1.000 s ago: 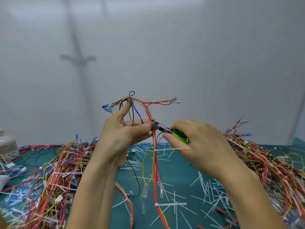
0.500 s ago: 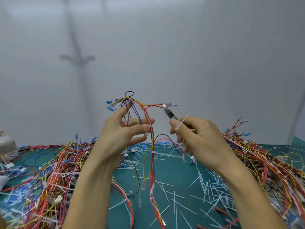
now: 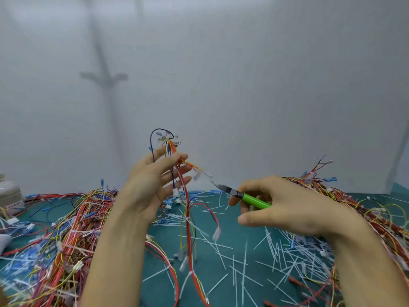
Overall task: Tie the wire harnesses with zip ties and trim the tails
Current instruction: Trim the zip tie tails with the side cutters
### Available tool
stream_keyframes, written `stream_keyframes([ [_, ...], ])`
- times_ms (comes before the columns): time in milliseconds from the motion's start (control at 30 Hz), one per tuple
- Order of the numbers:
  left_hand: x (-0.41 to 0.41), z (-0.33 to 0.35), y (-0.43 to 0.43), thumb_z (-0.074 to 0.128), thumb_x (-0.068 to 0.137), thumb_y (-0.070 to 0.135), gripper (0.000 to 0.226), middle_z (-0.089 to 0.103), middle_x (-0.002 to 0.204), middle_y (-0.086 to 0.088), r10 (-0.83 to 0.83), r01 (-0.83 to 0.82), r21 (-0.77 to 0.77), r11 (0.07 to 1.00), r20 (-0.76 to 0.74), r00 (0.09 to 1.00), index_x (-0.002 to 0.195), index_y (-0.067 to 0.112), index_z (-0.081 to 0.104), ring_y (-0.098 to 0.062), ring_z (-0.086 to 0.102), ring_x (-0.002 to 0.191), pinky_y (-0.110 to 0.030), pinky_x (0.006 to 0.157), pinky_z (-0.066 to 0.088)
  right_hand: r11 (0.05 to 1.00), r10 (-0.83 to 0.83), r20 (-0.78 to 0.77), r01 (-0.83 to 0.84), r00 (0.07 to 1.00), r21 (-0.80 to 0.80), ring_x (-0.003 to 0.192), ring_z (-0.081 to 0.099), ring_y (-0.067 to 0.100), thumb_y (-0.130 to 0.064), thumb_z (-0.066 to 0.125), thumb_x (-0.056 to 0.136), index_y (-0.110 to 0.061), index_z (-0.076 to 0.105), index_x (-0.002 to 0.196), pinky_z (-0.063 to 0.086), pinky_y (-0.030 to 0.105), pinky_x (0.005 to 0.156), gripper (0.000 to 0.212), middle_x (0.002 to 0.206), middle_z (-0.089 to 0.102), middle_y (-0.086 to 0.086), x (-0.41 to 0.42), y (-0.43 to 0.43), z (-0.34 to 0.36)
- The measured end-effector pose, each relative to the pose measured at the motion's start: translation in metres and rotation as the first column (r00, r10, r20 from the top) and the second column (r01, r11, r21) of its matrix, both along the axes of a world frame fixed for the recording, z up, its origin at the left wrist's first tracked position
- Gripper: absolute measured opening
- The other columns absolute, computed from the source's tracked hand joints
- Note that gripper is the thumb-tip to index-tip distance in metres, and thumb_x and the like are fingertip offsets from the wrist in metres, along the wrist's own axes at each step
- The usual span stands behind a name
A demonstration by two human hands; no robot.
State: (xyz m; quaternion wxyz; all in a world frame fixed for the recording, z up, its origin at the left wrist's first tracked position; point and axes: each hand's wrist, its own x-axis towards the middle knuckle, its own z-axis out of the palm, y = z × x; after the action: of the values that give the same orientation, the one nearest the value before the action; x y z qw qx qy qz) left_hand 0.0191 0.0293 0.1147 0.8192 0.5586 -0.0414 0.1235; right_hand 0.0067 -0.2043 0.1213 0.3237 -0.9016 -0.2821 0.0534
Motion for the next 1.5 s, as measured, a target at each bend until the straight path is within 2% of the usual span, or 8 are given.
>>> stream_keyframes([
  [233, 0.004, 0.002, -0.001, 0.07, 0.079, 0.035, 0.027, 0.037, 0.05, 0.007, -0.015, 0.019, -0.098, 0.995, 0.033, 0.999, 0.093, 0.012, 0.065, -0.01, 0.047, 0.052, -0.027, 0.068, 0.06, 0.871, -0.27, 0.187, 0.323, 0.944, -0.371, 0.086, 0.056, 0.026, -0.031, 0.057, 0.089, -0.013, 0.059, 0.1, 0.043, 0.035, 0.068, 0.021, 0.093, 0.059, 0.009, 0.016, 0.011, -0.02],
  [400, 0.003, 0.003, -0.004, 0.071, 0.072, 0.019, 0.015, 0.034, 0.05, 0.007, -0.076, 0.086, -0.147, 0.985, 0.071, 0.995, 0.062, 0.022, 0.06, -0.007, 0.038, 0.045, -0.02, 0.056, 0.052, 0.906, -0.417, 0.041, 0.411, 0.908, 0.102, 0.084, 0.066, 0.037, -0.031, 0.059, 0.088, -0.005, 0.065, 0.085, 0.053, 0.04, 0.073, 0.027, 0.084, 0.068, 0.021, 0.028, 0.038, -0.038],
  [567, -0.003, 0.007, -0.001, 0.065, 0.077, 0.016, 0.022, 0.021, 0.051, 0.008, -0.215, 0.233, -0.284, 0.93, 0.095, 0.972, 0.082, 0.021, 0.044, -0.006, 0.022, 0.044, -0.016, 0.054, 0.042, 0.61, -0.303, -0.325, 0.444, 0.896, 0.656, 0.058, 0.066, 0.013, -0.024, 0.058, 0.095, -0.014, 0.067, 0.096, 0.059, 0.036, 0.066, 0.013, 0.084, 0.066, 0.005, 0.036, 0.061, -0.051],
  [733, -0.01, 0.01, -0.003, 0.061, 0.081, 0.017, 0.011, 0.019, 0.047, 0.009, -0.287, 0.318, -0.295, 0.901, 0.143, 0.947, 0.081, 0.016, 0.05, -0.006, 0.019, 0.041, -0.016, 0.047, 0.036, 0.463, -0.196, -0.462, 0.497, 0.865, 0.734, 0.06, 0.064, 0.008, -0.019, 0.054, 0.1, -0.022, 0.059, 0.119, 0.058, 0.029, 0.063, 0.02, 0.104, 0.064, 0.003, 0.041, 0.063, -0.058],
  [933, -0.012, 0.013, -0.005, 0.064, 0.079, 0.015, 0.016, 0.011, 0.048, 0.009, -0.318, 0.351, -0.314, 0.882, 0.152, 0.936, 0.086, 0.016, 0.05, -0.007, 0.013, 0.042, -0.014, 0.044, 0.035, 0.495, -0.068, -0.544, 0.502, 0.836, 0.709, 0.066, 0.06, 0.013, -0.026, 0.053, 0.101, -0.02, 0.062, 0.116, 0.058, 0.033, 0.066, 0.018, 0.114, 0.07, 0.0, 0.045, 0.061, -0.066],
  [1133, -0.013, 0.011, -0.012, 0.059, 0.086, 0.018, 0.017, 0.025, 0.047, 0.009, -0.195, 0.211, -0.127, 0.969, 0.127, 0.973, 0.078, 0.008, 0.07, -0.004, 0.025, 0.04, -0.017, 0.051, 0.042, 0.494, 0.053, -0.522, 0.432, 0.851, 0.755, 0.057, 0.052, 0.01, -0.021, 0.052, 0.102, -0.016, 0.064, 0.108, 0.051, 0.028, 0.054, 0.014, 0.083, 0.076, -0.007, 0.044, 0.071, -0.067],
  [1367, -0.002, 0.001, -0.03, 0.039, 0.106, 0.022, 0.035, 0.074, 0.065, -0.008, 0.111, -0.134, 0.242, 0.961, 0.107, 0.988, 0.077, 0.006, 0.051, -0.019, 0.074, 0.067, -0.024, 0.067, 0.06, 0.392, -0.286, -0.216, 0.319, 0.934, 0.863, 0.05, 0.05, 0.012, -0.014, 0.056, 0.099, -0.016, 0.058, 0.089, 0.049, 0.03, 0.053, 0.01, 0.077, 0.075, -0.002, 0.033, 0.067, -0.045],
  [1500, -0.006, 0.001, -0.041, 0.067, 0.091, 0.019, 0.031, 0.077, 0.081, -0.008, 0.079, -0.148, 0.364, 0.92, 0.198, 0.977, 0.077, 0.005, 0.043, -0.016, 0.075, 0.08, -0.025, 0.077, 0.059, 0.443, -0.179, -0.148, 0.214, 0.973, 0.871, 0.049, 0.051, 0.012, -0.014, 0.06, 0.096, -0.013, 0.062, 0.089, 0.049, 0.027, 0.051, 0.008, 0.075, 0.074, 0.0, 0.02, 0.064, -0.033],
])
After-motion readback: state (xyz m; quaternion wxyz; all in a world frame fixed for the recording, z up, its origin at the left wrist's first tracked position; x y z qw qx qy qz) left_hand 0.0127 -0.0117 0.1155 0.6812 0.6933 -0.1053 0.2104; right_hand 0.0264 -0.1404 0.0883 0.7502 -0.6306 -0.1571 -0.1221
